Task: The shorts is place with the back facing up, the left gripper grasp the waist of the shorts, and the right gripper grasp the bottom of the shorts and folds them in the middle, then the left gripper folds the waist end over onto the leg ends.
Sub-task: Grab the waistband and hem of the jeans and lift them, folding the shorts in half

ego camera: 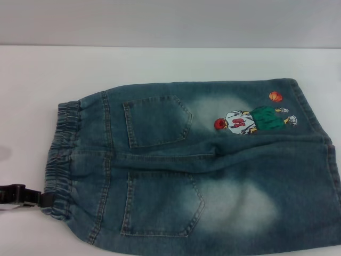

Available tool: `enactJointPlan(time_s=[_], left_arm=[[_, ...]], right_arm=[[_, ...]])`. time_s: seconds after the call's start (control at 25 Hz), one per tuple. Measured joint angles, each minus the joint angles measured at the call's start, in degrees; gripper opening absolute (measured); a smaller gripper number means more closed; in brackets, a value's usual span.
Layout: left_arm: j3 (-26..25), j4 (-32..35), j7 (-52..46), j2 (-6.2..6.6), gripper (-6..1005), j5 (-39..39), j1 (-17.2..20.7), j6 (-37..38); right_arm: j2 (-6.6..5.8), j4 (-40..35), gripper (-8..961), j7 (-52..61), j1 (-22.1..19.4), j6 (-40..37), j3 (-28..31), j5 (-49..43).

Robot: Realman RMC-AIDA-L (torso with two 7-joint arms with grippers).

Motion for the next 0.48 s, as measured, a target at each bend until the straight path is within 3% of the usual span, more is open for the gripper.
enactJointPlan(time_s=[0.24,0.32,0.48], left_arm=[[-0.5,0.1,-0.4,0.02,48,0.0,-0.2,-0.8],[-0.9,0.1,-0.5,0.07,40,0.1,-0.2,-1.2],[-2.1,0.2,-0.7,0.29,40,0.1,-0.5,-2.1]], right_arm=[[-0.13,-0.6,595,2.7,0.2,0.9,1.1,0.0],[-0.86,-2.3,595,7.2,0.2,2.8,0.7,-1.4],[-3.7,-6.1,595,22.4,0.1,5.9,0.4,-12.3]])
